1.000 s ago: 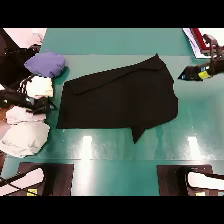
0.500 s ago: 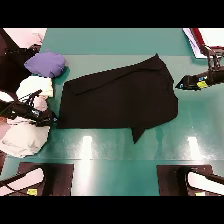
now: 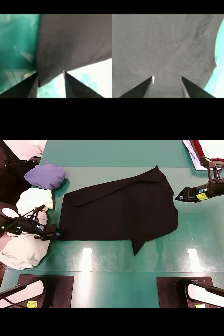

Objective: Fold the shirts.

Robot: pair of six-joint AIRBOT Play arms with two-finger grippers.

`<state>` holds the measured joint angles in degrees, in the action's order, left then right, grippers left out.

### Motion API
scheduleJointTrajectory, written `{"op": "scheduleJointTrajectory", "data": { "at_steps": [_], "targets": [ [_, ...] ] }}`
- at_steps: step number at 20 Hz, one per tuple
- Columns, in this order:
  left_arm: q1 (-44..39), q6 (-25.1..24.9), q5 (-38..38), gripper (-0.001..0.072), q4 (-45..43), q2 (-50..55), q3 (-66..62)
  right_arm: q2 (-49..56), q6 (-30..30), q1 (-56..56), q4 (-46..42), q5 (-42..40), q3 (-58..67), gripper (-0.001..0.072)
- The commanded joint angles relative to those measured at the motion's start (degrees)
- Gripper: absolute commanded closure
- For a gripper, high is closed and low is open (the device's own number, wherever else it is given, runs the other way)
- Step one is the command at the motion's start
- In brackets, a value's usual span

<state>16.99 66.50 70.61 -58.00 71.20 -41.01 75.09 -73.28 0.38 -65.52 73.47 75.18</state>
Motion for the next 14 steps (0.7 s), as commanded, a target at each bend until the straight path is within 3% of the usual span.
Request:
{"op": "scheduleJointTrajectory", "data": {
  "at_steps": [1, 2, 3, 4, 9, 10, 11, 12, 14],
  "targets": [
    [-4.4, 1.0, -3.0, 0.0347, 0.2, 0.0, 0.2, 0.0, 0.0, 0.0, 0.0, 0.1, 0.0, 0.0326],
    [-5.0, 3.0, -4.2, 0.0353, 0.2, 0.0, 0.0, 0.0, 0.0, -0.1, -0.1, 0.3, 0.0, 0.0325],
    [-5.0, 4.3, -4.7, 0.0475, 0.2, -0.1, -0.3, 0.0, 0.0, -0.5, -0.2, 0.9, 0.0, 0.0326],
    [-5.0, 4.0, -4.5, 0.0671, 0.2, -0.1, -1.0, 0.0, 0.0, -1.1, -0.2, 2.1, 0.0, 0.0325],
    [-5.0, 4.2, -2.8, 0.0685, 0.4, -3.1, -8.1, -0.9, -1.5, -8.3, -0.5, 6.4, -7.8, 0.0322],
    [-5.0, 4.2, -2.6, 0.0684, 0.5, -3.8, -9.4, -0.8, -1.7, -10.2, -0.5, 6.2, -11.3, 0.0242],
    [-5.0, 4.2, -2.6, 0.0684, 0.9, -4.5, -10.3, -0.5, -1.7, -11.8, -0.1, 5.7, -14.8, 0.0099],
    [-5.0, 4.2, -2.5, 0.0684, 1.5, -4.6, -10.9, 0.0, -1.7, -13.1, 0.7, 4.8, -18.3, 0.0098],
    [-5.0, 4.2, -2.7, 0.0685, 3.2, -4.7, -11.1, 1.6, -1.3, -14.3, 5.1, 2.7, -23.8, 0.0161]
  ]
}}
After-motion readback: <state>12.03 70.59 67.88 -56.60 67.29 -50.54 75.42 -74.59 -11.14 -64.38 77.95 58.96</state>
